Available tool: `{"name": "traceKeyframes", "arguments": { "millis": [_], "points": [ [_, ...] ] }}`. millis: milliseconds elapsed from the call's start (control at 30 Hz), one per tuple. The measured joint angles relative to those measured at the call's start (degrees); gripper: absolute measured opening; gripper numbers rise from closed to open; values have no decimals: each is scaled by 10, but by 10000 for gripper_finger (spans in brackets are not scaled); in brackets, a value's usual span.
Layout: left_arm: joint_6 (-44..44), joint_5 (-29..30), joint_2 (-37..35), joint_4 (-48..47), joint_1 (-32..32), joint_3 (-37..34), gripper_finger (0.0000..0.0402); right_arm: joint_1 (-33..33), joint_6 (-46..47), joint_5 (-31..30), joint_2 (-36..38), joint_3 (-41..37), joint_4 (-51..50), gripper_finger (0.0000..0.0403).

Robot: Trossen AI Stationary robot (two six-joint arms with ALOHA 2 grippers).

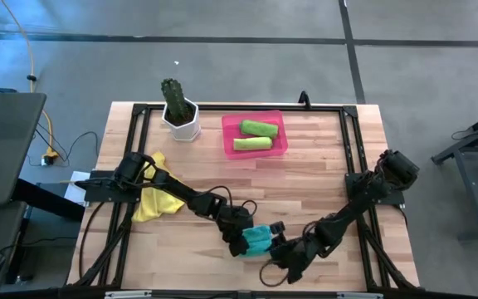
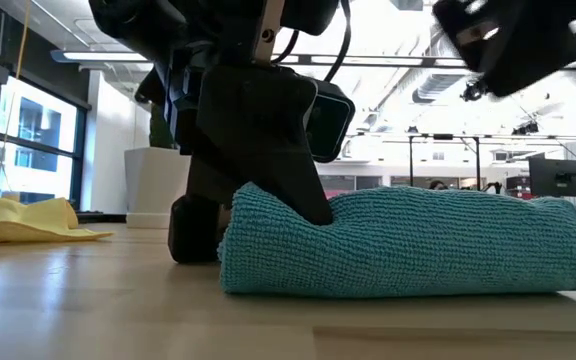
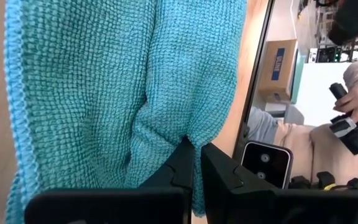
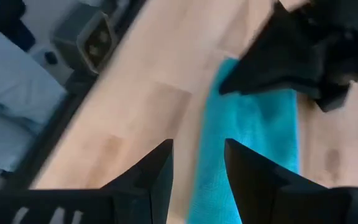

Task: Roll microfiber towels into tight, uniform cylinder then place into a basket
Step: Roll the blue microfiber cloth

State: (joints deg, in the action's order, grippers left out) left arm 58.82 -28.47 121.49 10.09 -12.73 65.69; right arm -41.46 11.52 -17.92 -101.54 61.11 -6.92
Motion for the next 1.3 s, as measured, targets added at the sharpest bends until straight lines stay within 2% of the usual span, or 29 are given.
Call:
{"name": "traceKeyframes", "arguments": {
  "millis": [133,200,433,533,833,1033,1300],
  "points": [
    [6,0,0,2,0,0,4,-23,-30,5,-2,1,24,135],
    [6,-2,0,2,0,0,4,-31,-40,-11,-12,1,30,142],
    [6,-5,0,4,0,0,5,-32,15,-28,-66,0,50,195],
    [6,-6,0,4,0,-1,5,-42,15,-34,-68,0,51,204],
    [5,-7,0,5,0,-1,5,-62,2,-158,-81,-1,9,187],
    [1,-7,0,5,0,-1,5,-47,5,-138,-111,-1,9,176],
    [-3,-7,0,5,0,-1,5,-43,0,-194,-123,-1,7,172]
  ]
}}
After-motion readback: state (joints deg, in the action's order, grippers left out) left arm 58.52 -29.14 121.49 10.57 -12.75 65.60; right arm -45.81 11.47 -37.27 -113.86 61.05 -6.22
